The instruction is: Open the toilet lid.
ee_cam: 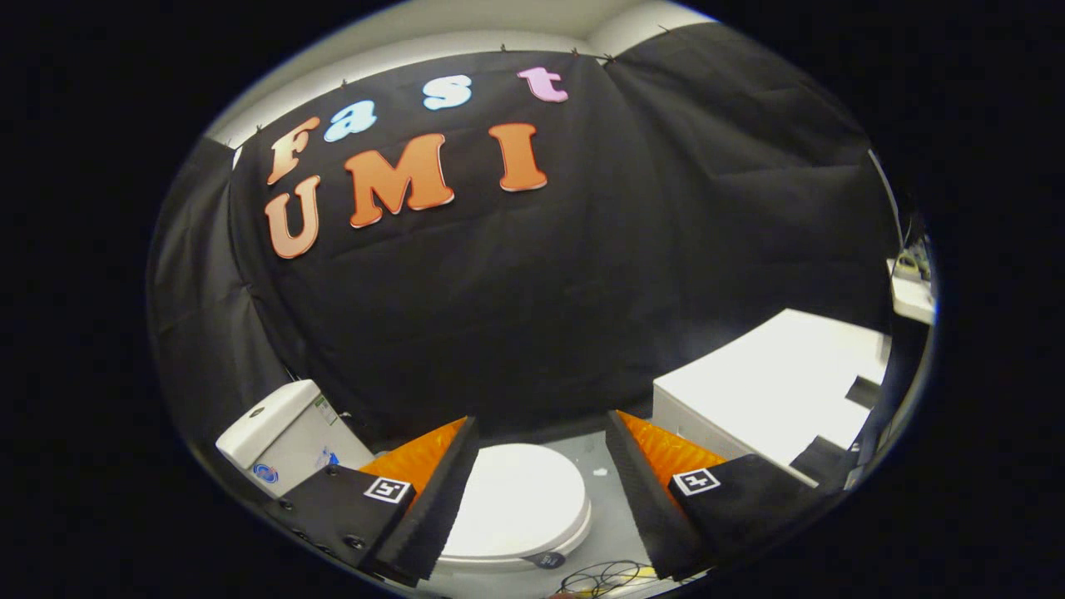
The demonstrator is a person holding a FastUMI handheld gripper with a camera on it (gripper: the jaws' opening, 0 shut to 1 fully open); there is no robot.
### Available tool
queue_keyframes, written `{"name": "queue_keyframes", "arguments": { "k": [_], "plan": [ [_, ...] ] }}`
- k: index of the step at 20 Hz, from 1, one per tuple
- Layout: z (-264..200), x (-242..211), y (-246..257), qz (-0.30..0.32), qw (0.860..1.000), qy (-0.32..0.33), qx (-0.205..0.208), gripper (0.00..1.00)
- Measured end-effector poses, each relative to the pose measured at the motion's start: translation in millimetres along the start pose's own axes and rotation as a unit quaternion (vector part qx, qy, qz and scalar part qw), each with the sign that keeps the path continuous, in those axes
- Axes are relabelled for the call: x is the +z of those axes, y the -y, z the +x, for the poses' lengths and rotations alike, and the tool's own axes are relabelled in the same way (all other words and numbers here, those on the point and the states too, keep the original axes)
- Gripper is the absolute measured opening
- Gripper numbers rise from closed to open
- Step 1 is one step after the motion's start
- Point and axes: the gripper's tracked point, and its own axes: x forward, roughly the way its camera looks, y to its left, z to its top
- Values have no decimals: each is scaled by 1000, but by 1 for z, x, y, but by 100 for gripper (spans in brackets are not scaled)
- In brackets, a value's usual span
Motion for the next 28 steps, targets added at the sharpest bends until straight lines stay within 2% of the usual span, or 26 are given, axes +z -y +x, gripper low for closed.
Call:
{"name": "queue_keyframes", "arguments": {
  "k": [6, 10, 15, 17, 22, 26, 28],
  "plan": [
    [34, -119, 22, 86, 988, -123, 16, 99],
    [42, -183, 28, 144, 970, -193, 24, 99],
    [48, -256, 47, 191, 946, -263, 11, 98],
    [51, -279, 51, 222, 934, -279, 2, 98],
    [53, -324, 51, 258, 915, -310, 14, 97],
    [57, -348, 43, 291, 897, -331, 29, 92],
    [61, -353, 38, 302, 893, -330, 40, 88]
  ]
}}
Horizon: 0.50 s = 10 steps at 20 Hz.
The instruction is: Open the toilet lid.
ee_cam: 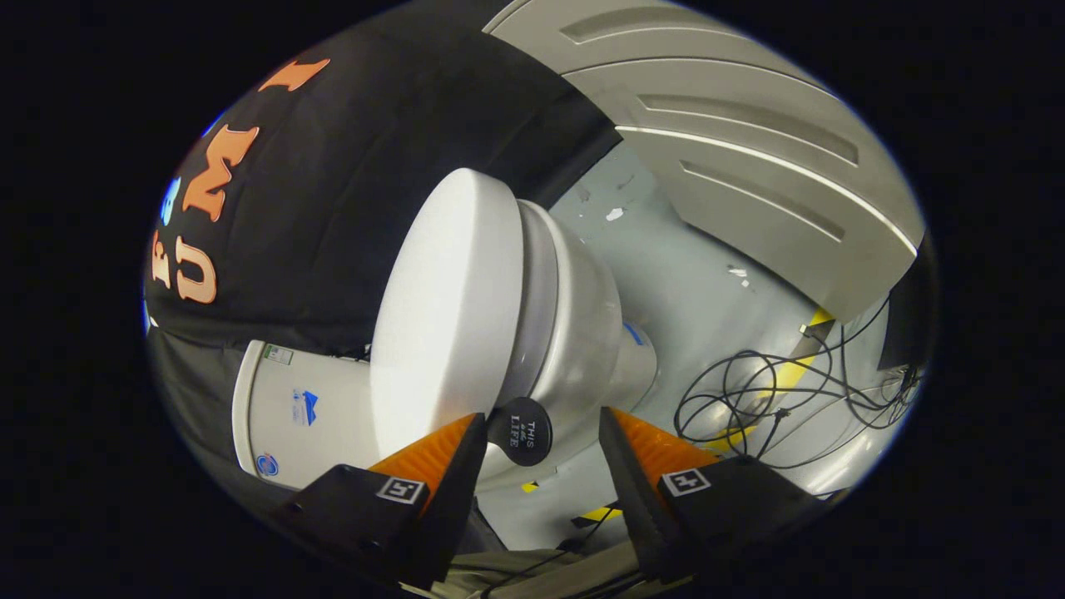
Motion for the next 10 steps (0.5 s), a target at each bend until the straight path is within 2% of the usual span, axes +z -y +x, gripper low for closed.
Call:
{"name": "queue_keyframes", "arguments": {
  "k": [4, 5, 6, 9, 10],
  "plan": [
    [5, -2, 1, 6, 1000, -3, 15, 85],
    [6, -1, 2, 10, 1000, -3, 17, 78],
    [7, 0, 2, 17, 1000, -2, 22, 78],
    [9, 1, -7, 29, 998, -2, 47, 65],
    [9, 1, -10, 29, 998, -2, 51, 57]
  ]
}}
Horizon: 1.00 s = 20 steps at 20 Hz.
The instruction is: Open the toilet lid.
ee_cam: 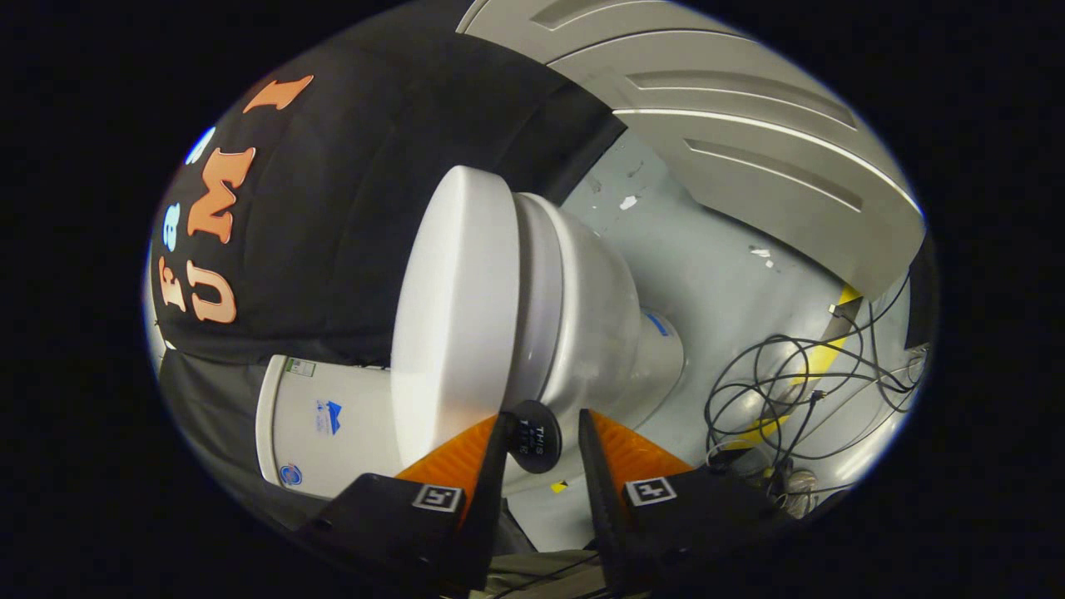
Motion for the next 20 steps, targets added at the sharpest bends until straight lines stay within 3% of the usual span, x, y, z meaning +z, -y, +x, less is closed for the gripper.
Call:
{"name": "queue_keyframes", "arguments": {
  "k": [2, 4, 9, 10, 11, 14, 20],
  "plan": [
    [-1, 1, 0, -7, 1000, 0, 1, 43],
    [-2, 0, -1, 2, 1000, -5, 10, 43],
    [-12, 11, -8, 36, 998, -12, 50, 29],
    [5, 7, -12, 54, 997, -2, 61, 20],
    [-8, 6, -13, 56, 996, -6, 65, 11],
    [-5, 7, -12, 71, 994, -1, 79, 8],
    [-20, 19, -31, 32, 996, 36, 81, 8]
  ]
}}
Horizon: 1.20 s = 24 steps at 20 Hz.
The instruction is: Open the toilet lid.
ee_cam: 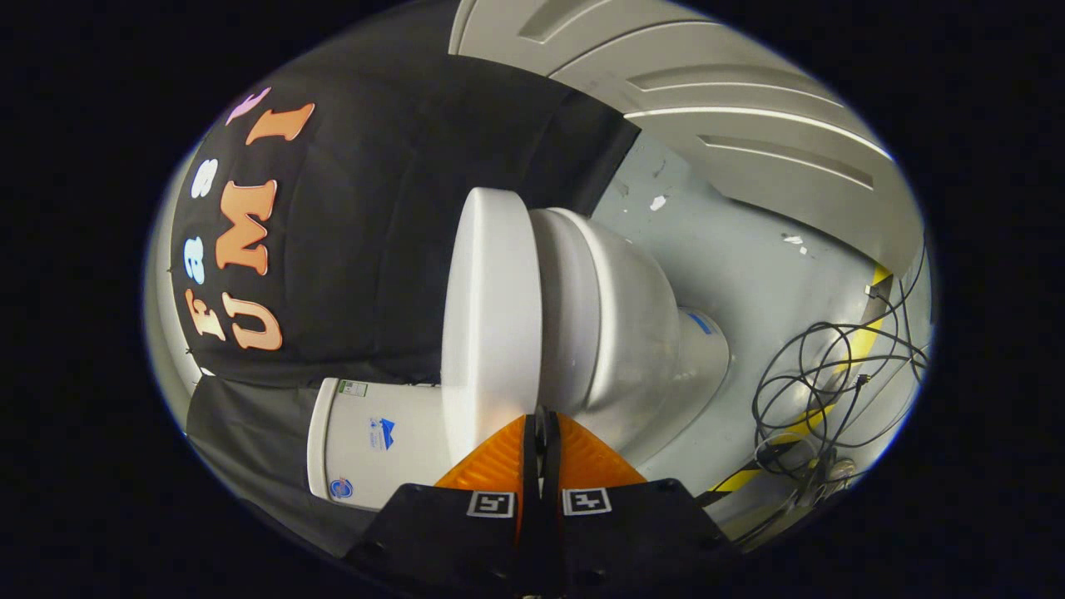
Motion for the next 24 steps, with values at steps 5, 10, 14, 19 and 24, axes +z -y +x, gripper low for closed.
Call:
{"name": "queue_keyframes", "arguments": {
  "k": [5, 10, 14, 19, 24],
  "plan": [
    [-19, 1, -66, -96, 995, 8, -1, 7],
    [-29, -7, -129, -152, 987, 47, -1, 8],
    [-33, -17, -155, -204, 976, 68, -28, 7],
    [-35, -30, -185, -217, 973, 79, -20, 7],
    [-34, -41, -214, -240, 967, 80, -11, 8]
  ]
}}
